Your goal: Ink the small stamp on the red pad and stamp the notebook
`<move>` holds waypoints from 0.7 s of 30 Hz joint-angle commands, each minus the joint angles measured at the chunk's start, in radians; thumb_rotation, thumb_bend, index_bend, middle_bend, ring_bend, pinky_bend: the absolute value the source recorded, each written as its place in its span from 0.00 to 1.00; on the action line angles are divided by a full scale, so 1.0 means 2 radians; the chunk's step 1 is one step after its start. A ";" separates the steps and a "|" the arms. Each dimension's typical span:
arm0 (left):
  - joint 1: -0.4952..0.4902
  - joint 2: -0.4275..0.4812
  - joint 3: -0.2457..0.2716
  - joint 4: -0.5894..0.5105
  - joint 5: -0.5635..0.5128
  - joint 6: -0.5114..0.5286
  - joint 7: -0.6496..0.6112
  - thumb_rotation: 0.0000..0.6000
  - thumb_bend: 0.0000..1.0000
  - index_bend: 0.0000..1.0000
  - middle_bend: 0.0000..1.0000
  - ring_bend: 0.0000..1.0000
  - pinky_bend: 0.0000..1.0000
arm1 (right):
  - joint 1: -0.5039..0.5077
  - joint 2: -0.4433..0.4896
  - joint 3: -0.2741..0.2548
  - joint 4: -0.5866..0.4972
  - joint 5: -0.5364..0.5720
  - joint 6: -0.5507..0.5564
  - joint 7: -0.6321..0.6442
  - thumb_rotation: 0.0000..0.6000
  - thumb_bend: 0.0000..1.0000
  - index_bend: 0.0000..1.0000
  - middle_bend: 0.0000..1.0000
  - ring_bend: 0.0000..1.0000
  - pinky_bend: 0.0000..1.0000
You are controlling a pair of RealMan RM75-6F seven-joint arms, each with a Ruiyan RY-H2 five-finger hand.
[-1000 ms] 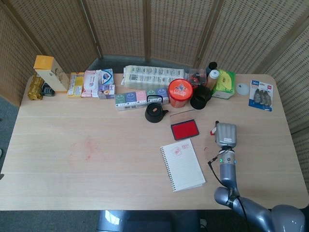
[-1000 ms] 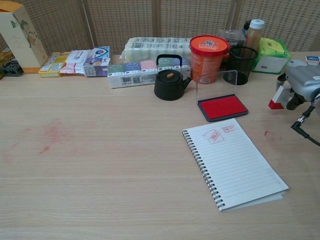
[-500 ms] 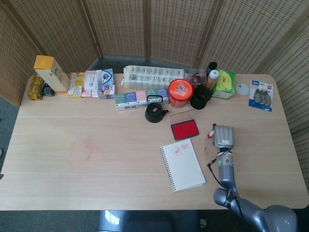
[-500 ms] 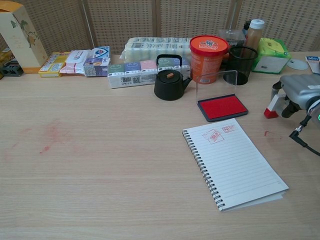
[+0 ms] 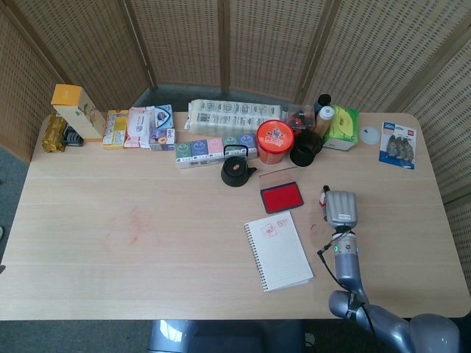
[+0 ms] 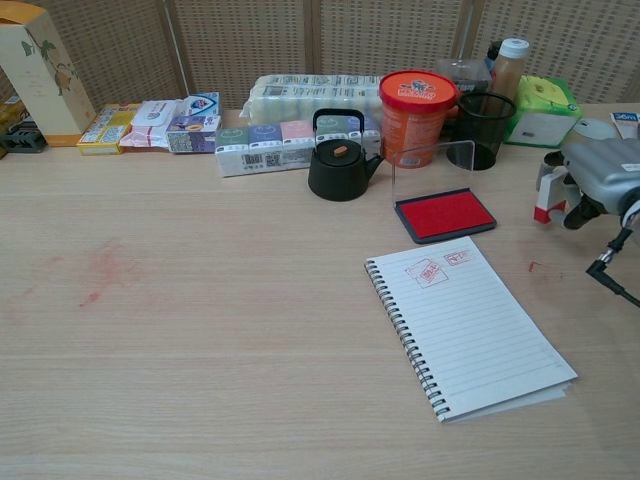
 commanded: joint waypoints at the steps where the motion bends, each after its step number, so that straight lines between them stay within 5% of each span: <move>1: 0.000 0.000 0.000 0.000 0.000 0.000 0.000 1.00 0.05 0.00 0.00 0.00 0.07 | -0.003 0.003 -0.003 -0.004 -0.005 0.005 -0.001 1.00 0.39 0.36 0.74 0.85 1.00; 21: 0.000 0.001 0.002 -0.003 0.003 0.000 0.000 1.00 0.05 0.00 0.00 0.00 0.07 | -0.005 0.012 0.000 -0.009 0.002 -0.003 -0.008 1.00 0.39 0.33 0.70 0.83 1.00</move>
